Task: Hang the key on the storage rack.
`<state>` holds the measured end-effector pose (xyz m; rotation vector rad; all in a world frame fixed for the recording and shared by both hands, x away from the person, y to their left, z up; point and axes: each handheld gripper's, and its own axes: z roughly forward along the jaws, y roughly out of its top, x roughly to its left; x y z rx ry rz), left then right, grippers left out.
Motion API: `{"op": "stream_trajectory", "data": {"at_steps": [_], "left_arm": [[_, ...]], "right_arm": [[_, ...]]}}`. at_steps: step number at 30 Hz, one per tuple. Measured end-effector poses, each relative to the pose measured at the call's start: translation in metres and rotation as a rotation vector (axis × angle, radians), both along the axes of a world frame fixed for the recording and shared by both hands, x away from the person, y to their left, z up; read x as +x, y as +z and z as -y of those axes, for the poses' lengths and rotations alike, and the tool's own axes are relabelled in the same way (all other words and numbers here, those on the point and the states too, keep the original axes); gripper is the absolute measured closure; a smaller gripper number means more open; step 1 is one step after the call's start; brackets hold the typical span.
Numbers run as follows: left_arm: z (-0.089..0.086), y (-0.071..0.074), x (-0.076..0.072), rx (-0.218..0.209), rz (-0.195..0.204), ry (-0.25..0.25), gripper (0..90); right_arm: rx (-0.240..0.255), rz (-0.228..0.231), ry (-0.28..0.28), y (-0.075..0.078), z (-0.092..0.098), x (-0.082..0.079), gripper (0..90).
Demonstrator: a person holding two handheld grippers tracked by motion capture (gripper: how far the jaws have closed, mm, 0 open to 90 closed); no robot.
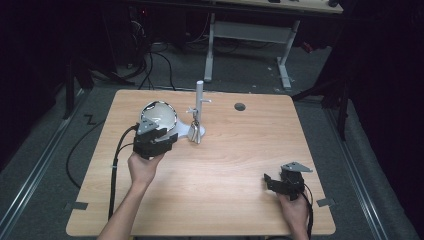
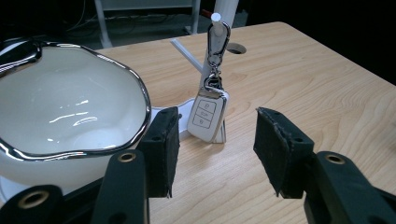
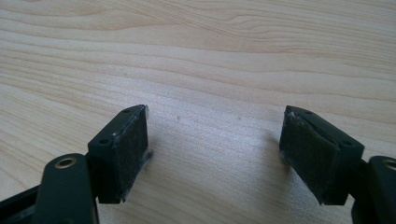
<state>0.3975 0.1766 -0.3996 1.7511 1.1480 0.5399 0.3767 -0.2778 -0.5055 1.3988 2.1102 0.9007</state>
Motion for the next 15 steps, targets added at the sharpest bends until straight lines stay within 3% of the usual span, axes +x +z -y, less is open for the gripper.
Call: {"op": "stream_trajectory", "data": {"at_steps": [15], "left_arm": [[-0.012,-0.004,-0.011,-0.003,0.003,0.023,50.0]], "right_arm": [[0.000,0.001,0.000,0.000,0.000,0.000,23.8]]}}
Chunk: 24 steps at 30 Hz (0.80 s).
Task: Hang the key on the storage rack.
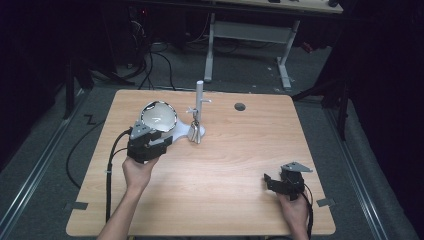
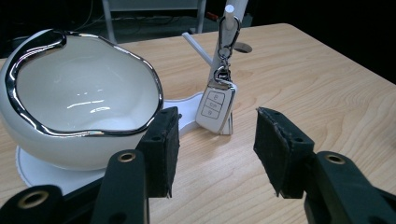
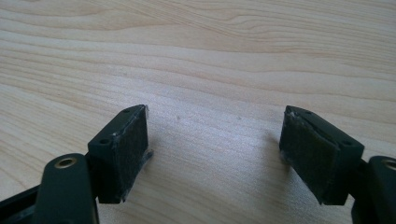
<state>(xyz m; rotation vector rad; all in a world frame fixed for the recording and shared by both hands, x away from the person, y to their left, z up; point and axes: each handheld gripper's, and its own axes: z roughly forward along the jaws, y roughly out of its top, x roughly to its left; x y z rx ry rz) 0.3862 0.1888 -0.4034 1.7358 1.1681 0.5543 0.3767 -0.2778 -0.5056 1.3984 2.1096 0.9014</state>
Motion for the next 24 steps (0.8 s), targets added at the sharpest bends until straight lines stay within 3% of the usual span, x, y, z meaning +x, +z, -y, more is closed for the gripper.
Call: {"op": "stream_trajectory", "data": {"at_steps": [24], "left_arm": [[-0.015,-0.005,-0.020,-0.044,0.009,0.018,50.0]], "right_arm": [[0.000,0.000,0.000,0.000,0.000,0.000,23.7]]}}
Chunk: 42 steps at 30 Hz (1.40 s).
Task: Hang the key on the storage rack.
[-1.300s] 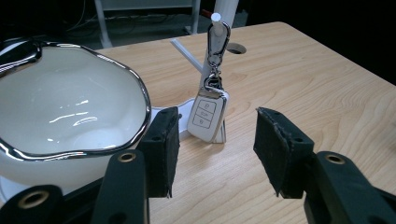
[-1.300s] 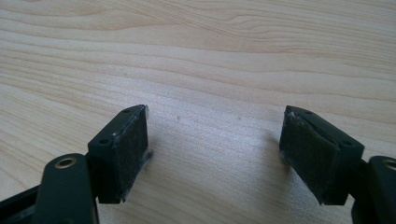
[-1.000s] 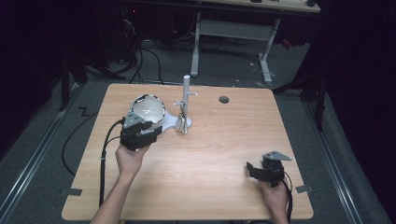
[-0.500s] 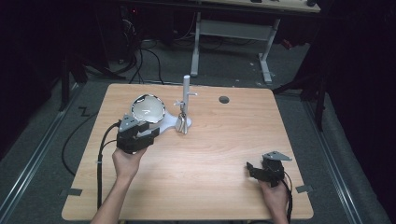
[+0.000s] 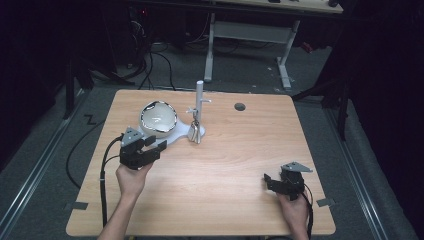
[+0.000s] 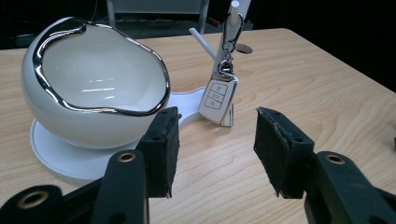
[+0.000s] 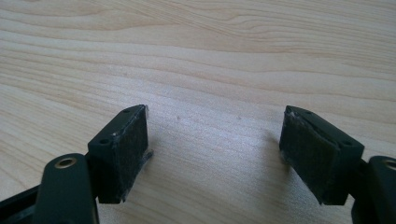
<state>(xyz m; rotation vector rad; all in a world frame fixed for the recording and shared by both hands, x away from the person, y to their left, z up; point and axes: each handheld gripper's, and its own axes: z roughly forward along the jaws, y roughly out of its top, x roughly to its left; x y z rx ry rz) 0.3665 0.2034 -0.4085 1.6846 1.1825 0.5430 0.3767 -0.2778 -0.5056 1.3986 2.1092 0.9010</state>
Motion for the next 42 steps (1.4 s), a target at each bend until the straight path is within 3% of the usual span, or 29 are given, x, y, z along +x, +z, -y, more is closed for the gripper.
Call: {"op": "stream_trajectory", "data": {"at_steps": [42], "left_arm": [[-0.025,-0.028,-0.024,-0.017,-0.041,0.064,49.8]], "right_arm": [[-0.001,0.001,-0.002,0.000,0.000,0.000,23.8]]}}
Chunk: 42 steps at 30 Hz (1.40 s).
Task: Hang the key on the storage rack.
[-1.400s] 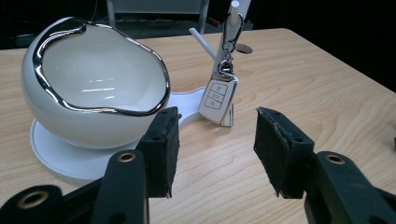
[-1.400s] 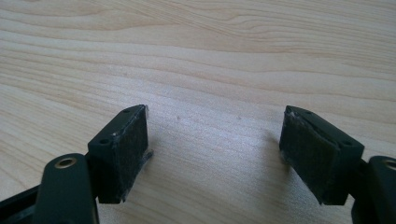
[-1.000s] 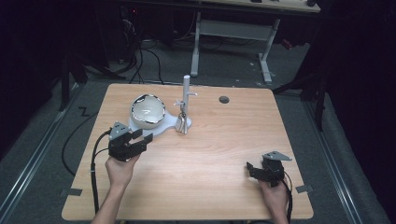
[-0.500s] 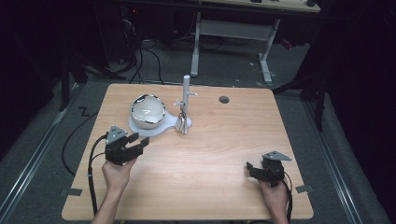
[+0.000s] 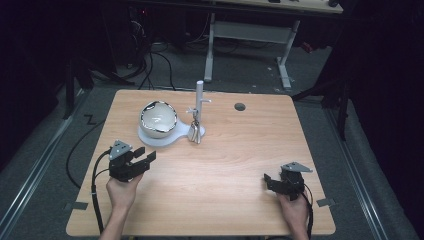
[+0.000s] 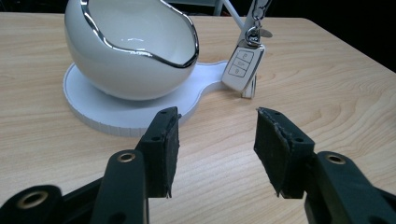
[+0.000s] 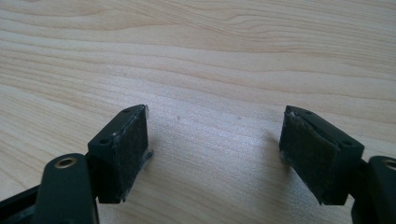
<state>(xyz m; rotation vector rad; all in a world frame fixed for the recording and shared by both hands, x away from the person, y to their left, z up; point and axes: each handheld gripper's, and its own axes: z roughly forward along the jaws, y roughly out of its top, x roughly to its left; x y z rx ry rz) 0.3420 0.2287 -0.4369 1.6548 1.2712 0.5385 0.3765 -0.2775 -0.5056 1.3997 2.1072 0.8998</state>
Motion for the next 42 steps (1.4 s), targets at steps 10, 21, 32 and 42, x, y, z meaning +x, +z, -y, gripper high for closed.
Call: {"op": "stream_trajectory", "data": {"at_steps": [10,21,32,42], "left_arm": [[-0.005,-0.007,-0.004,0.004,-0.015,0.015,49.6],[-0.006,-0.023,-0.005,0.023,-0.055,0.030,49.1],[-0.003,-0.037,-0.004,0.034,-0.089,0.036,49.0],[0.005,-0.049,-0.003,0.078,-0.112,0.030,48.8]], "right_arm": [[0.000,0.000,-0.001,0.000,0.000,0.000,23.8],[0.000,0.000,-0.002,0.000,0.000,0.000,23.8],[0.000,0.000,-0.002,0.000,0.000,0.000,23.8],[0.000,0.000,-0.002,0.000,0.000,0.000,23.8]]}}
